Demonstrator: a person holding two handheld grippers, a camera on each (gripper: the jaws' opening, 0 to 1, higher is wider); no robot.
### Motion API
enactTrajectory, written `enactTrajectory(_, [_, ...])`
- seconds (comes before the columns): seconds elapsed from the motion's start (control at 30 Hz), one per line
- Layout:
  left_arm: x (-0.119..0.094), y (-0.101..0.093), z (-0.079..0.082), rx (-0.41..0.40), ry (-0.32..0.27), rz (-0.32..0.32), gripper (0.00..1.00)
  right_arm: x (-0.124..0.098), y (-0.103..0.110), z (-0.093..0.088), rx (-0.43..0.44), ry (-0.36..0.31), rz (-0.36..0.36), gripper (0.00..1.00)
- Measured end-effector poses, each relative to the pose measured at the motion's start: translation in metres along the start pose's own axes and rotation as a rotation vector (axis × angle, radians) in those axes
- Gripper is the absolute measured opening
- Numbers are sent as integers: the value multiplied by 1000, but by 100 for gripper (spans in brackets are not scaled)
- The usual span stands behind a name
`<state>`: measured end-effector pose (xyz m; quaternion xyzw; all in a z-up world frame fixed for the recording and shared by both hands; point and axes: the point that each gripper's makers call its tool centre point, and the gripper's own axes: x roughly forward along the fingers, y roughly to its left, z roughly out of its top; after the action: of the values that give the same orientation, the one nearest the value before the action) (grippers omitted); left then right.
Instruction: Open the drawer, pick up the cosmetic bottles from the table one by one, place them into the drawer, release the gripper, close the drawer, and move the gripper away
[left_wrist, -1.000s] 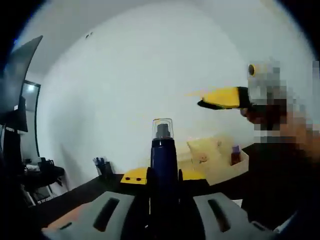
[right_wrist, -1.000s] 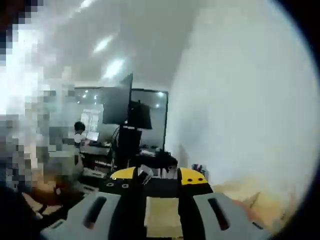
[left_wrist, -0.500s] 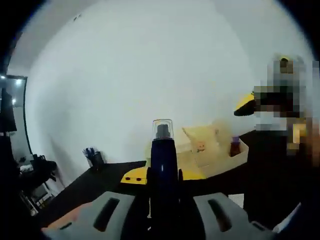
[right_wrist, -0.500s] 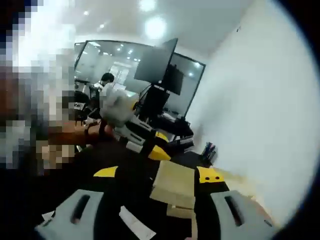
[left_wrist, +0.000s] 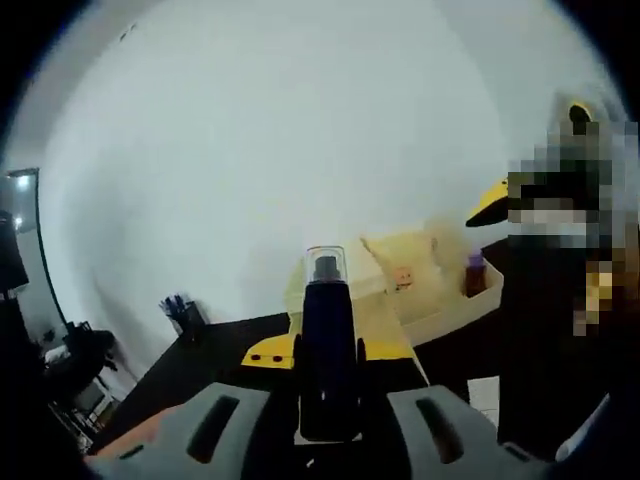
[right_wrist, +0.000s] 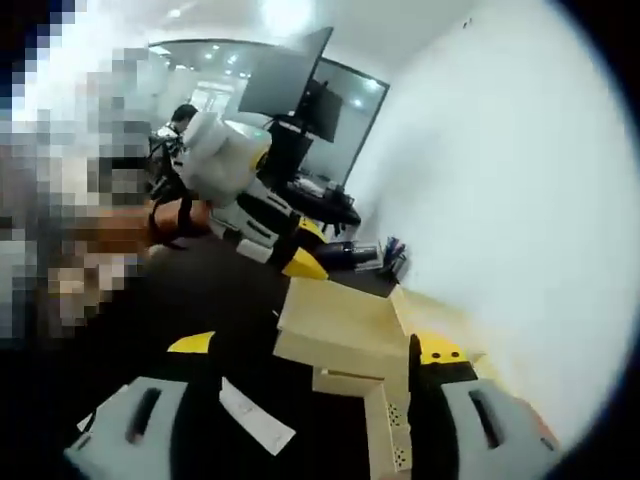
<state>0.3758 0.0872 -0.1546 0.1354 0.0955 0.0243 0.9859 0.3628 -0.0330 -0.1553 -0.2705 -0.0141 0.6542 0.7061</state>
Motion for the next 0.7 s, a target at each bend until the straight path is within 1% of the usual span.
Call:
enactTrajectory(0.07, [2, 0, 1, -1, -3, -7, 18, 0, -7, -5, -22, 28, -10, 71])
enactTrajectory(0.17, [10, 1, -1, -9, 0, -20, 17, 1, -9, -7, -25, 38, -6, 71])
enactTrajectory(0.27, [16, -1, -8, -67, 18, -53, 17, 1, -14, -5, -28, 40, -1, 71])
enactTrajectory(0.4, [25, -3, -16, -102, 53, -78, 17, 2, -17, -7, -25, 47, 4, 70])
enactTrajectory(0.47, [29, -4, -16, -102, 59, -77, 17, 3, -16, -9, -26, 51, 0, 70])
enactTrajectory(0.57, [34, -4, -13, -94, 62, -75, 17, 5, -20, -11, -26, 60, 3, 70])
enactTrajectory(0.7, [45, -6, -17, -89, 112, -83, 17, 6, -20, -13, -22, 68, 6, 69])
